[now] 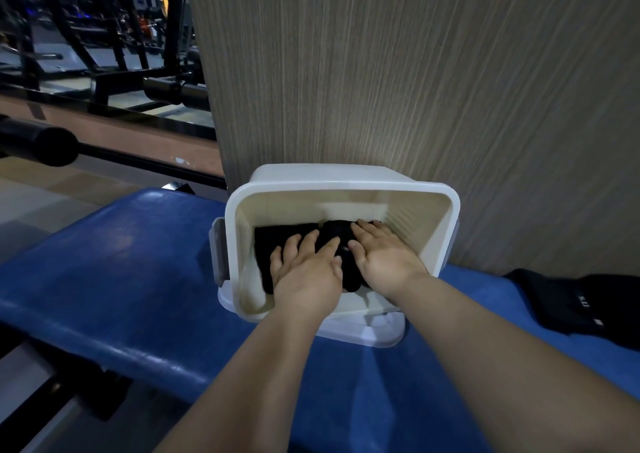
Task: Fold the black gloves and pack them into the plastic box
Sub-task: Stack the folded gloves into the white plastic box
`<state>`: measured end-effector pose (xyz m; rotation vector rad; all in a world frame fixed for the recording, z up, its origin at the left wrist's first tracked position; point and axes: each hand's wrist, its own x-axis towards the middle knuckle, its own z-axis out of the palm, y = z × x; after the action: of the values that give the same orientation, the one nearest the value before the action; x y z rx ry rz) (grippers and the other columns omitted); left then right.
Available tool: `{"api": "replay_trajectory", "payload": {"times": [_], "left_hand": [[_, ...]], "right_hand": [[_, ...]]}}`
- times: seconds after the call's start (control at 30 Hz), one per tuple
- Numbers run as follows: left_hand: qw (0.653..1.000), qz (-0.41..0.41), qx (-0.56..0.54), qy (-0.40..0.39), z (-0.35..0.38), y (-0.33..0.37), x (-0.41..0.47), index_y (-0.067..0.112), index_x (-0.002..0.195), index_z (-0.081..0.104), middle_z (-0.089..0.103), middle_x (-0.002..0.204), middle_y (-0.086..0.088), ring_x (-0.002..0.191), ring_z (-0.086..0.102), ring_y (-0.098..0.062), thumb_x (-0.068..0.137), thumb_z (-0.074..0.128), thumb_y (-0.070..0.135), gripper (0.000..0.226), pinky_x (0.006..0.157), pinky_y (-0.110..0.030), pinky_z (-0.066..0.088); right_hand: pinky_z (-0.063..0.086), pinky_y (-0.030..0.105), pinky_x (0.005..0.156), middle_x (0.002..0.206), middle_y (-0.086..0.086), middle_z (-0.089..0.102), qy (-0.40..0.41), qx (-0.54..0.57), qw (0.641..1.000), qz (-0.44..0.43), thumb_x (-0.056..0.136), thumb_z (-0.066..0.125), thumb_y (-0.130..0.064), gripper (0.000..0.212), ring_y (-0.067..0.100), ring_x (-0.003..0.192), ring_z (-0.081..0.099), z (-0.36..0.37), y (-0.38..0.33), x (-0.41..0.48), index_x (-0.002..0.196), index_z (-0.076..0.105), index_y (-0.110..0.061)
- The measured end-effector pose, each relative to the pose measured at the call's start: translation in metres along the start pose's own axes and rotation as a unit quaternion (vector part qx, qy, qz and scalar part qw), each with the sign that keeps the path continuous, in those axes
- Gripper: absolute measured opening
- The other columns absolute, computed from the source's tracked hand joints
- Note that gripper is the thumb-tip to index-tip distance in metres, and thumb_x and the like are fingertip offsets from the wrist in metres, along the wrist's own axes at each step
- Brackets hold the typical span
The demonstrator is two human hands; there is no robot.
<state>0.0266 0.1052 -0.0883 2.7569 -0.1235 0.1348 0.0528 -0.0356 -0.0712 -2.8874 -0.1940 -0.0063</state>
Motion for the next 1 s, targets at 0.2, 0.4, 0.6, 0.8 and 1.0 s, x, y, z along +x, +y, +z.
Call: {"api": "replay_trajectory", "payload": {"times": [0.2,0.4,0.6,0.8,1.0], "left_hand": [[1.000,0.001,-0.018,0.005,-0.006,0.001,0.000,0.047,0.146,0.026,0.019,0.158,0.011,0.145,0.007,-0.017,0.101,0.024,0.042,0.044,0.118,-0.041,0.003],[0.996,0.016,-0.062,0.062,-0.019,0.005,-0.011,0.043,0.144,0.034,0.029,0.155,0.009,0.144,0.010,-0.016,0.101,0.030,0.040,0.043,0.119,-0.042,-0.001],[0.992,0.032,-0.078,0.099,-0.017,0.017,-0.041,0.036,0.143,0.038,0.033,0.153,0.010,0.143,0.013,-0.016,0.100,0.036,0.039,0.043,0.117,-0.040,0.008],[0.986,0.041,-0.101,0.125,0.000,0.045,-0.073,0.029,0.140,0.041,0.032,0.151,0.007,0.138,0.016,-0.017,0.097,0.045,0.038,0.045,0.110,-0.035,0.014],[0.988,0.058,-0.130,0.060,0.027,0.085,-0.092,0.028,0.130,0.049,0.042,0.136,0.010,0.127,0.024,-0.014,0.097,0.045,0.035,0.034,0.105,-0.029,0.020]], "right_hand": [[0.002,0.027,0.118,0.161,-0.001,0.015,-0.001,0.006,1.000,-0.002,0.105,0.023,-0.036,0.051,0.017,0.148,0.006,-0.008,-0.002,0.001,0.152,0.020,-0.017],[0.008,0.031,0.118,0.160,0.001,0.018,0.094,0.010,0.995,-0.029,0.104,0.027,-0.033,0.050,0.020,0.148,0.007,-0.029,-0.012,-0.021,0.152,0.022,-0.018],[0.019,0.030,0.116,0.153,0.001,0.034,0.133,0.057,0.989,-0.035,0.101,0.039,-0.026,0.048,0.018,0.144,0.022,-0.028,-0.005,-0.066,0.148,0.033,-0.018],[0.036,0.028,0.100,0.133,-0.005,0.054,0.154,0.084,0.984,-0.001,0.098,0.045,-0.022,0.038,0.016,0.126,0.042,-0.023,0.031,-0.123,0.135,0.050,-0.024],[0.042,0.031,0.099,0.130,-0.002,0.056,0.135,0.103,0.980,0.107,0.097,0.048,-0.024,0.035,0.017,0.119,0.052,-0.015,0.107,-0.160,0.131,0.054,-0.023]]}}
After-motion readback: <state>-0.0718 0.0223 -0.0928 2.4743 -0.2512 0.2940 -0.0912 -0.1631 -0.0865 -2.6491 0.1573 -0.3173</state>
